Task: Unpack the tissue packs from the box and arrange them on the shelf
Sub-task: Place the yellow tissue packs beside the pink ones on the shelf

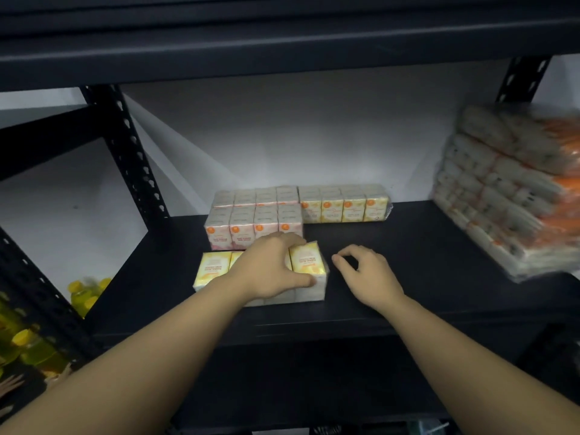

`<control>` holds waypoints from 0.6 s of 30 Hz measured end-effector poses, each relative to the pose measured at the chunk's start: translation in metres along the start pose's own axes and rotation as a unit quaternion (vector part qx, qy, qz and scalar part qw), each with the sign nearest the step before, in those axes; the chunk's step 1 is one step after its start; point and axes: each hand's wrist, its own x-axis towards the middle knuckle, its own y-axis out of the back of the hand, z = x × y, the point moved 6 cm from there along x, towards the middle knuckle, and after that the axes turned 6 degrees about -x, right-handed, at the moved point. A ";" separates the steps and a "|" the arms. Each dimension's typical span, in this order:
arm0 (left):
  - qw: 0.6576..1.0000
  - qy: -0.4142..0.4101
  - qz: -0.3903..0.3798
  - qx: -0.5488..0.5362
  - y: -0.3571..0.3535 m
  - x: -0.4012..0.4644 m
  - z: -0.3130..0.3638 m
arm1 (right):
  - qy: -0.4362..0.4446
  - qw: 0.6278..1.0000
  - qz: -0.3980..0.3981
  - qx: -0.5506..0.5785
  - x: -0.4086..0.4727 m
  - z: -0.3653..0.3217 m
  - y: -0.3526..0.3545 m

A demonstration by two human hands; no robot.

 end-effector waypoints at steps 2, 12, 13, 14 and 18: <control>1.000 -0.005 0.012 -0.024 0.000 0.006 0.009 | -0.031 0.995 0.022 0.088 -0.004 0.002 0.009; 0.977 -0.019 0.163 -0.134 0.050 0.036 0.048 | 0.006 0.956 -0.047 0.288 -0.025 -0.043 0.040; 0.977 -0.018 0.167 -0.128 0.054 0.039 0.051 | 0.017 0.952 -0.052 0.300 -0.026 -0.051 0.041; 0.977 -0.016 0.172 -0.124 0.056 0.040 0.053 | 0.021 0.947 -0.054 0.315 -0.026 -0.058 0.040; 0.975 -0.010 0.198 -0.099 0.067 0.038 0.059 | -0.007 0.955 -0.030 0.296 -0.024 -0.069 0.035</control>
